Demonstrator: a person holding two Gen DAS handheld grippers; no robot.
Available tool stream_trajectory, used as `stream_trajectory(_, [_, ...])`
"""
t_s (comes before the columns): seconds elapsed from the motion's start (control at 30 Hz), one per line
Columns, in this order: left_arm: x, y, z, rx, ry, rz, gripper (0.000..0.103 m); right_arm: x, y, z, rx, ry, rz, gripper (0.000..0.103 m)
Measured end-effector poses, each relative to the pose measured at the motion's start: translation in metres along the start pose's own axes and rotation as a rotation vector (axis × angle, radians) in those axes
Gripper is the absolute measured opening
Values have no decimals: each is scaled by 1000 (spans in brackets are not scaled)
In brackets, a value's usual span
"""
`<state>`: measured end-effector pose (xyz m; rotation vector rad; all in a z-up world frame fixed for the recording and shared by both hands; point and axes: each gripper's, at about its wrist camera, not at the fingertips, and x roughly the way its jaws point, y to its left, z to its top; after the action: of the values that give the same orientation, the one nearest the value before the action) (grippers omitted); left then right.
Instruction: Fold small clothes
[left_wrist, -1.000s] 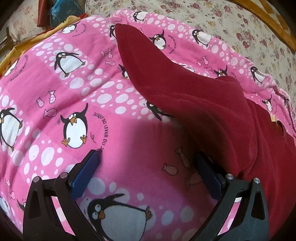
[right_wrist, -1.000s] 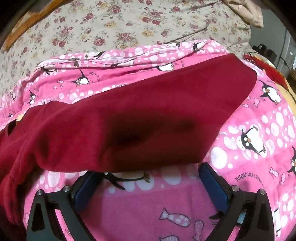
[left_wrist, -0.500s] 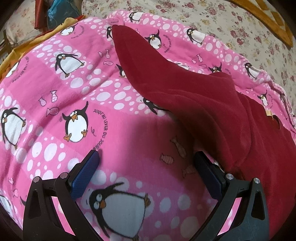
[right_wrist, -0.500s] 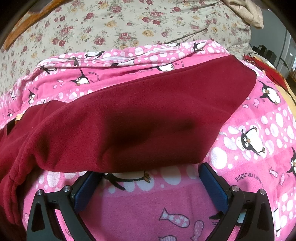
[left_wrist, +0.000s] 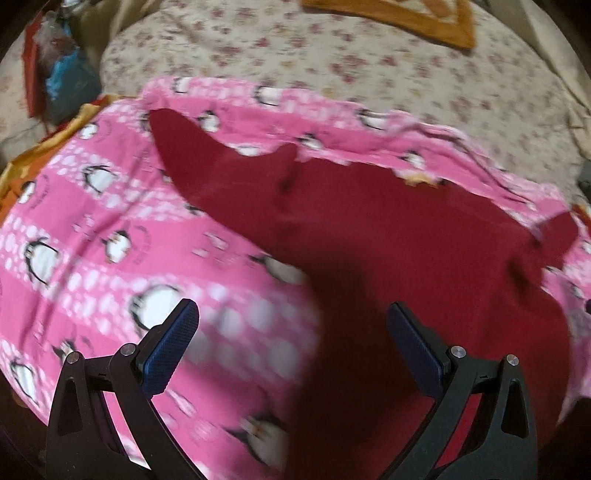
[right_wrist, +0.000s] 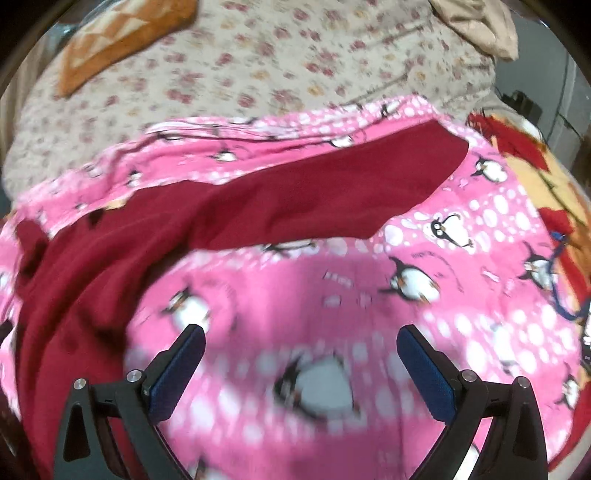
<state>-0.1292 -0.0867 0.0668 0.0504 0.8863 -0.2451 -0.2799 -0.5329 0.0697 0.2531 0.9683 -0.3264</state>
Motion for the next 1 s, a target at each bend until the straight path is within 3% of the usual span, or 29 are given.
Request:
stream_trajectory(0.17, [-17,-26,-5,28,6,-45,102,-58,24,-15,-69,-30,106,103])
stream_trajectory(0.33, [-31,-38,-2,26,-6,-58,102,-98,63,-22,-128,-11,294,103])
stream_trajectory(0.5, [-37,-44,-4,35,2,-50,102,-97,104,-26,-162,16,367,103])
stream_trajectory(0.63, [-37,-43,-6,18,-5,-43,102,-85,129,-20,-129,116,441,103])
stream_trajectory(0.7, [-37,-42,-7,7,-6,-37,102,-83,140,-18,-108,108,483,103])
stream_trajectory(1.0, [-28,-39,-9,-15,11,-8,102,-54,170,-12,-139,0,302,103])
